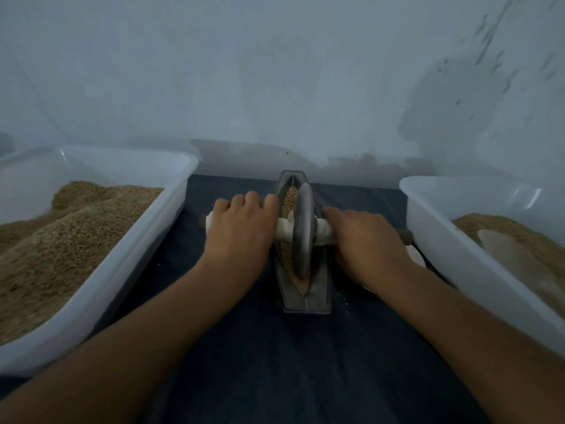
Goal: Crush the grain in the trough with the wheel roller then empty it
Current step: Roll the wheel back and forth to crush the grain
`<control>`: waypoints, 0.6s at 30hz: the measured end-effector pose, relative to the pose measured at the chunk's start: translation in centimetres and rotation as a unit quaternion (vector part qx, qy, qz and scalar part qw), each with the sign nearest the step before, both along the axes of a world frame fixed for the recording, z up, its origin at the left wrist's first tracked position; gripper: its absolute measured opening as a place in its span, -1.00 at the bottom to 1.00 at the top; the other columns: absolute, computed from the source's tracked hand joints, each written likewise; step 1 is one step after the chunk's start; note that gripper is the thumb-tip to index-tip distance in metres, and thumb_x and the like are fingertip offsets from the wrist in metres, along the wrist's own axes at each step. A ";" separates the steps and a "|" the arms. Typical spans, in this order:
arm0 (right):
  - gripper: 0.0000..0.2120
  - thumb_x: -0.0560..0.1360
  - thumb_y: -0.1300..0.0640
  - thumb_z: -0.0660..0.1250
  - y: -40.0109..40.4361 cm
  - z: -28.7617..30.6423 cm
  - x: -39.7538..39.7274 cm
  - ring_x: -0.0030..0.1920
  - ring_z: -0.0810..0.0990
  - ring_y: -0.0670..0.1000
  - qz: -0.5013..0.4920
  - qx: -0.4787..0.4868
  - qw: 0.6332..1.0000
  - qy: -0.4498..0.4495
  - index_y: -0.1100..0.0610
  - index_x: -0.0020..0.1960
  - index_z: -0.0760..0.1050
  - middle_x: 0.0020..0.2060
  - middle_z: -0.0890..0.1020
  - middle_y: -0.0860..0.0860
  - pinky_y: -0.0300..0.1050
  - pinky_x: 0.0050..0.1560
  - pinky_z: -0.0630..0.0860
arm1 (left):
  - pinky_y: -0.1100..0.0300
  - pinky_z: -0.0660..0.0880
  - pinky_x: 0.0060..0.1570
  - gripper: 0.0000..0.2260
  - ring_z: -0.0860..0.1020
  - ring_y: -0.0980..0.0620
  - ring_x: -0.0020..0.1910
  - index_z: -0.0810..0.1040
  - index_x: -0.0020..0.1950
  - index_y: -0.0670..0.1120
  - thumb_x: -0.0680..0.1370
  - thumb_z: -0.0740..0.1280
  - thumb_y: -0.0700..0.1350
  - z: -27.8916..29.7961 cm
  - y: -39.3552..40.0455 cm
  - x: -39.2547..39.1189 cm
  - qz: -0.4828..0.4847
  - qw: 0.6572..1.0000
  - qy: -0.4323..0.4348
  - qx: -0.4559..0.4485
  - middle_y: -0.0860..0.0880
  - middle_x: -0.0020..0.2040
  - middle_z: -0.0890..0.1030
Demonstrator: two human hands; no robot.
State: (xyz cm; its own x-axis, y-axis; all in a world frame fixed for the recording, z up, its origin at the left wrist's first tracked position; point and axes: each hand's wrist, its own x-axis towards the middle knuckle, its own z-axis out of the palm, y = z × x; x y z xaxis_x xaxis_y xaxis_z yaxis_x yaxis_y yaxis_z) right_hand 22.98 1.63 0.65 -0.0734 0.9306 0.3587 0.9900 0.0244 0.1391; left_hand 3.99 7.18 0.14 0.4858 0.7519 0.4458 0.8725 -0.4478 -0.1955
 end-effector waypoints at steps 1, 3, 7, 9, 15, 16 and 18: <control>-0.62 0.52 0.11 0.33 -0.3 0.0 -0.2 0.01 0.59 0.07 0.001 0.002 1.000 -0.003 0.02 0.31 0.39 0.03 0.61 0.00 -0.05 -0.09 0.36 | 0.03 0.35 0.08 -0.61 0.48 -0.09 0.08 0.27 0.14 -0.03 0.44 0.40 -0.13 0.0 -0.2 -0.1 0.004 1.000 0.000 -0.006 -0.06 0.09 0.46; -0.64 0.52 0.12 0.33 -0.6 0.0 -0.4 0.01 0.59 0.07 0.006 0.010 1.000 0.000 0.02 0.31 0.40 0.03 0.61 0.00 -0.04 -0.04 0.41 | 0.02 0.36 0.08 -0.63 0.48 -0.09 0.08 0.29 0.14 -0.04 0.46 0.40 -0.12 -0.1 -0.4 -0.2 0.010 1.000 -0.003 -0.011 -0.06 0.09 0.47; -0.73 0.52 0.13 0.33 0.6 0.0 -0.2 -0.04 0.60 0.06 -0.002 0.016 1.000 -0.010 0.05 0.21 0.43 0.00 0.62 -0.01 -0.08 -0.13 0.34 | 0.06 0.31 -0.03 -0.68 0.51 -0.08 0.02 0.31 0.11 -0.04 0.47 0.39 -0.13 -0.4 0.7 0.0 0.007 1.000 -0.009 -0.006 -0.05 0.05 0.51; -0.74 0.51 0.12 0.33 1.9 0.1 0.2 -0.05 0.60 0.09 -0.017 -0.001 1.000 -0.014 0.06 0.19 0.43 -0.02 0.62 0.01 -0.09 -0.17 0.28 | 0.09 0.24 -0.11 -0.70 0.53 -0.07 -0.03 0.26 0.00 -0.02 0.47 0.39 -0.15 -0.4 1.9 0.3 0.006 1.000 -0.009 0.002 -0.04 0.01 0.52; -0.40 0.43 0.08 0.42 6.8 0.6 1.9 0.04 0.59 0.22 -0.040 -0.076 0.996 0.014 0.03 0.41 0.29 0.09 0.62 0.13 0.01 -0.10 0.49 | 0.08 0.22 -0.12 -0.75 0.57 -0.08 -0.07 0.30 -0.04 -0.02 0.49 0.39 -0.12 -0.2 6.4 2.0 0.002 1.000 0.008 0.004 -0.03 -0.03 0.57; -0.23 0.41 0.08 0.44 7.7 0.7 2.3 0.07 0.58 0.24 -0.038 -0.097 0.994 0.012 0.02 0.52 0.17 0.14 0.60 0.16 0.00 -0.09 0.47 | 0.08 0.22 -0.11 -0.79 0.57 -0.10 -0.06 0.36 0.00 -0.03 0.50 0.38 -0.14 -0.2 7.2 2.1 0.000 1.000 0.011 -0.002 -0.04 -0.03 0.58; -0.02 0.39 0.11 0.46 9.5 1.1 2.8 0.13 0.57 0.27 -0.035 -0.126 0.991 -0.003 0.03 0.61 -0.08 0.22 0.57 0.21 -0.02 -0.10 0.42 | 0.08 0.24 -0.11 -0.83 0.58 -0.12 -0.04 0.43 0.07 -0.06 0.51 0.34 -0.18 0.0 8.6 2.4 -0.004 1.000 0.018 -0.009 -0.07 0.00 0.60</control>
